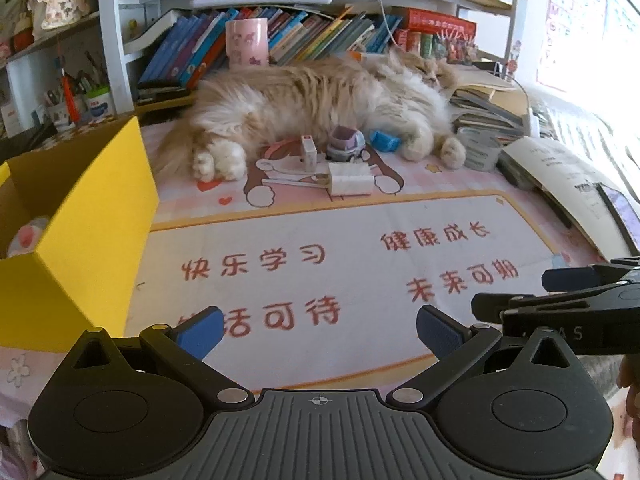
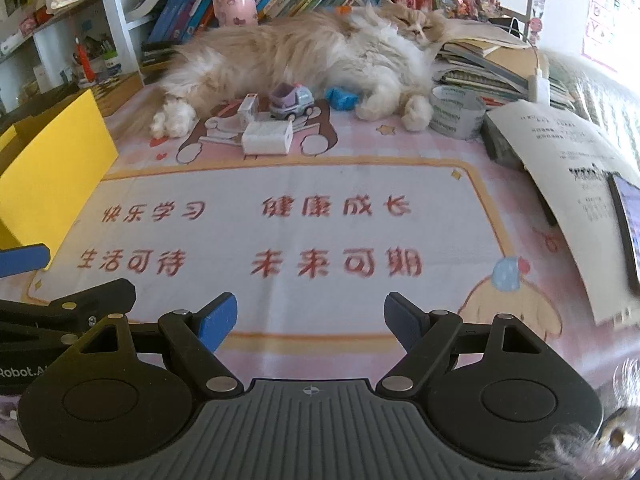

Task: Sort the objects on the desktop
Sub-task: 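Move both tools back toward the remaining objects beside the cat, then grasp the white block with the left tool while the right tool grasps the blue block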

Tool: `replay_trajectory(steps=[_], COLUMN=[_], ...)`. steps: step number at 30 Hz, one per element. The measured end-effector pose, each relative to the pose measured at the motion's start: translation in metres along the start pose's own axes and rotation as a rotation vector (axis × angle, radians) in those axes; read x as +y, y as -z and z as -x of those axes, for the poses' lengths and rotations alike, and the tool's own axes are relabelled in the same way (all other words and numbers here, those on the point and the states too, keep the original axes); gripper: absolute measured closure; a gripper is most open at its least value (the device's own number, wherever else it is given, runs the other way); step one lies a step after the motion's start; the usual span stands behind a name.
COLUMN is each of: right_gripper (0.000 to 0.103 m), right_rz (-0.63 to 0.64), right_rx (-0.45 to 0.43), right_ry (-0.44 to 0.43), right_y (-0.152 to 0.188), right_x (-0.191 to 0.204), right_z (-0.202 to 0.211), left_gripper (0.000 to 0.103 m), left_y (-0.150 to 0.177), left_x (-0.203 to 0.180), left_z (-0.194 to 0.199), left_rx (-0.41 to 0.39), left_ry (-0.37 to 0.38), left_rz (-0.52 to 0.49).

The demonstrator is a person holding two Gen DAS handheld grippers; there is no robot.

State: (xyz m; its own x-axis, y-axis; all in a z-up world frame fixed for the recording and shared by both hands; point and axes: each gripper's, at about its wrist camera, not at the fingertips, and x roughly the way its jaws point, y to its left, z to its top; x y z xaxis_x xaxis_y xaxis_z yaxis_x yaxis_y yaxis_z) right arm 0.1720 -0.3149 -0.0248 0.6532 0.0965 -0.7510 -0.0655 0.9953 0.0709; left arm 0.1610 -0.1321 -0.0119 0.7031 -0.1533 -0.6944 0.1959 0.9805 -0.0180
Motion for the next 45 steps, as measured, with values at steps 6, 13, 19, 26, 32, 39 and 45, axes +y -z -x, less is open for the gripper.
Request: replay_trajectory(steps=[6, 13, 19, 26, 32, 39, 45], right_gripper=[0.024, 0.024, 0.025, 0.029, 0.033, 0.047, 0.053], right_rz=[-0.009, -0.013, 0.024, 0.082, 0.116, 0.148, 0.181], right_rx=[-0.014, -0.045, -0.071, -0.105, -0.111, -0.103, -0.106], right_ry=[-0.010, -0.024, -0.050, -0.081, -0.103, -0.128, -0.131], right_y=[-0.020, -0.047, -0.075, -0.107, -0.132, -0.154, -0.172], right_x=[-0.031, -0.063, -0.076, -0.078, -0.076, -0.070, -0.064], right_z=[-0.016, -0.033, -0.054, -0.076, -0.097, -0.121, -0.141], left_gripper=[0.000, 0.000, 0.000, 0.001, 0.005, 0.011, 0.017], left_y=[-0.013, -0.038, -0.057, -0.078, -0.091, -0.101, -0.108], left_x=[-0.017, -0.029, -0.037, -0.045, -0.048, -0.048, -0.045], left_z=[-0.019, -0.044, -0.069, -0.098, -0.126, -0.159, -0.186], left_rx=[-0.006, -0.049, -0.071, -0.081, -0.076, -0.051, -0.016], left_ry=[-0.028, -0.058, -0.069, -0.065, -0.069, -0.087, -0.101], left_rz=[0.011, 0.021, 0.039, 0.036, 0.017, 0.014, 0.044])
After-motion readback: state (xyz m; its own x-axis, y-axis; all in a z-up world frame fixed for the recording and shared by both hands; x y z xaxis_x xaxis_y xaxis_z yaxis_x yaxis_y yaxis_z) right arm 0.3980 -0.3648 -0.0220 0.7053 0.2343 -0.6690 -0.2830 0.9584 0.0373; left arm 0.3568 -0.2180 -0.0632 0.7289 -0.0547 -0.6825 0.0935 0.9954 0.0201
